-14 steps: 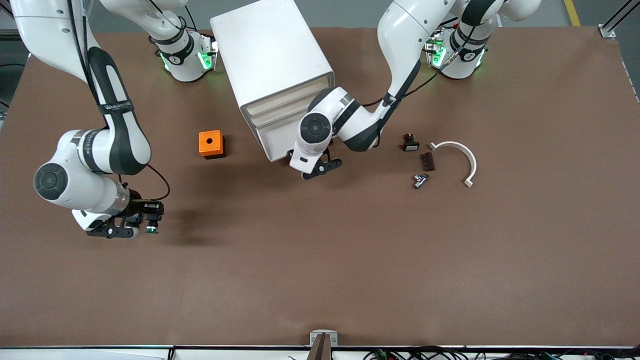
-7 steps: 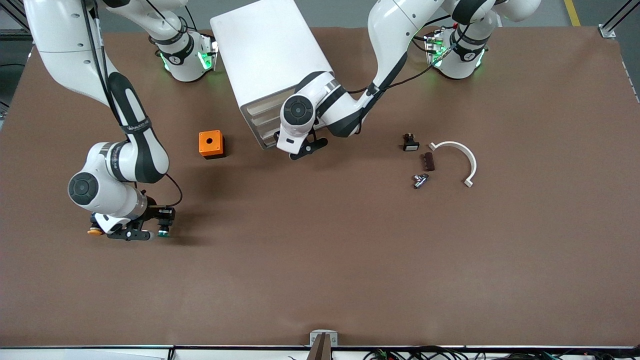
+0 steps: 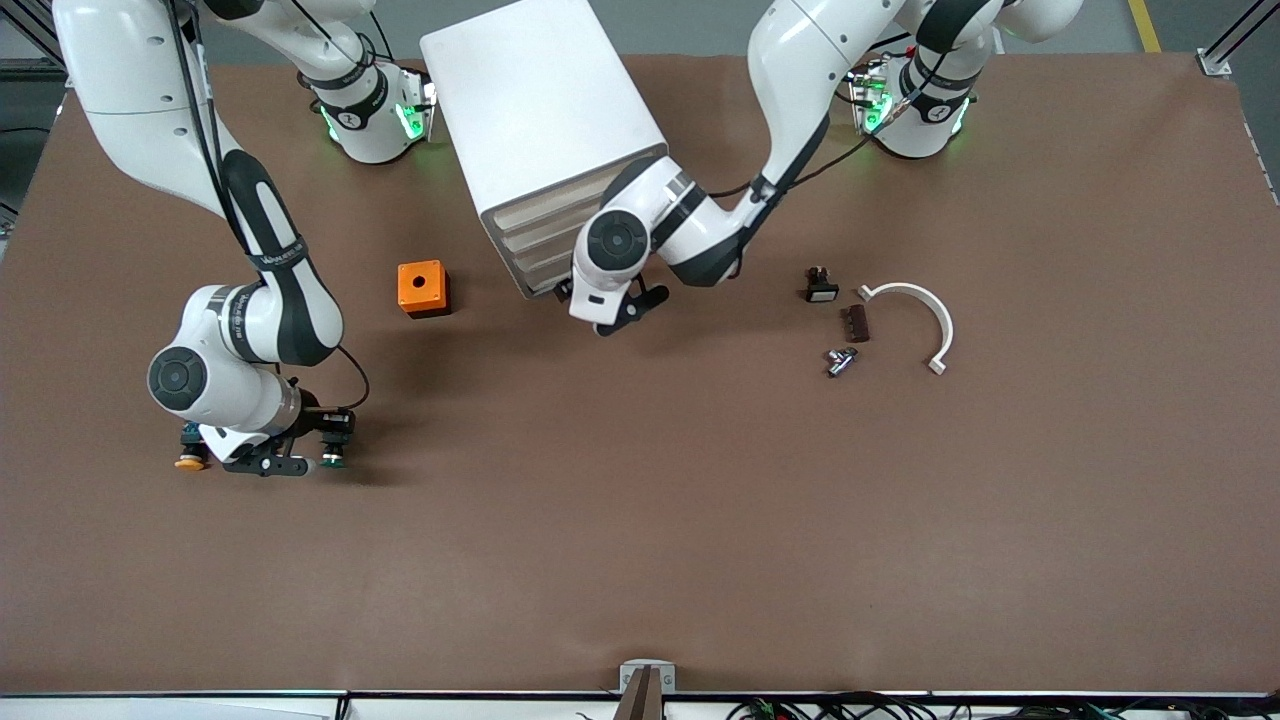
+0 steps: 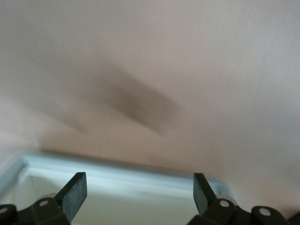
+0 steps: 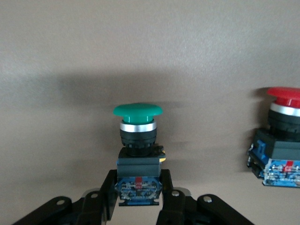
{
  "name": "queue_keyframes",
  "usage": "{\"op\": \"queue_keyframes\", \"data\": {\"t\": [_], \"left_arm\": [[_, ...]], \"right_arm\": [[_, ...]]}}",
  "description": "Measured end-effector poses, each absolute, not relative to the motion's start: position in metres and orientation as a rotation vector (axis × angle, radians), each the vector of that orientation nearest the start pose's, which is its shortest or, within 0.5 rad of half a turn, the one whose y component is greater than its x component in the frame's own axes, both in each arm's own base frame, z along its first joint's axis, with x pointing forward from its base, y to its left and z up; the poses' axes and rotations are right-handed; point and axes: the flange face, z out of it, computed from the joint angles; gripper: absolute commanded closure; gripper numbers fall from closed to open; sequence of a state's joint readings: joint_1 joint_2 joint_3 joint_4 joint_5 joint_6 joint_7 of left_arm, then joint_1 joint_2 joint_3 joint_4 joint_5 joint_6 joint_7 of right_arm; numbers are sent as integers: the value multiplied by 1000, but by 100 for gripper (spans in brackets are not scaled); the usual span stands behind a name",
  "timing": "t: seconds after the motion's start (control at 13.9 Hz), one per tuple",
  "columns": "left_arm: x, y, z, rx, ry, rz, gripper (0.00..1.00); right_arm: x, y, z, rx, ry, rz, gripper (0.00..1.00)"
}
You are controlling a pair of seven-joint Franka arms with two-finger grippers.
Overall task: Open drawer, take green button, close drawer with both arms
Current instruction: 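Place the green button beside the red button with the right gripper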
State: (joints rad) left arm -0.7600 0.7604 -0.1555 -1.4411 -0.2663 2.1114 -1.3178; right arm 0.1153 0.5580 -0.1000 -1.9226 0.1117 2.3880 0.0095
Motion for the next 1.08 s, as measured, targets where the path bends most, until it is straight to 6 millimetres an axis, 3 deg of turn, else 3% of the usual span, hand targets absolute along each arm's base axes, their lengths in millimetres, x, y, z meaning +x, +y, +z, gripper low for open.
{"op": "queue_keyframes", "data": {"t": [0.07, 0.14, 0.22, 0.29, 0.57, 0.72, 1.08], "left_arm": [[471, -541, 247, -3036, -936, 449, 0], [500, -517, 258, -3043, -946, 363, 0], [526, -492, 271, -3055, -943, 288, 0], [548, -469, 285, -3070, -940, 233, 0], [613, -363, 343, -3115, -803, 174, 0], [637, -311, 369, -3122, -786, 127, 0], [651, -249, 424, -3082, -721, -10, 0]], "right_arm": [[615, 12, 191, -3120, 104, 129, 99], [613, 12, 190, -3120, 105, 120, 85], [612, 12, 189, -3121, 106, 113, 33], [612, 12, 189, -3121, 106, 109, 2], [612, 10, 190, -3122, 110, 103, 0], [617, 10, 204, -3119, 107, 100, 0], [643, 14, 291, -3084, 87, 276, 0]]}}
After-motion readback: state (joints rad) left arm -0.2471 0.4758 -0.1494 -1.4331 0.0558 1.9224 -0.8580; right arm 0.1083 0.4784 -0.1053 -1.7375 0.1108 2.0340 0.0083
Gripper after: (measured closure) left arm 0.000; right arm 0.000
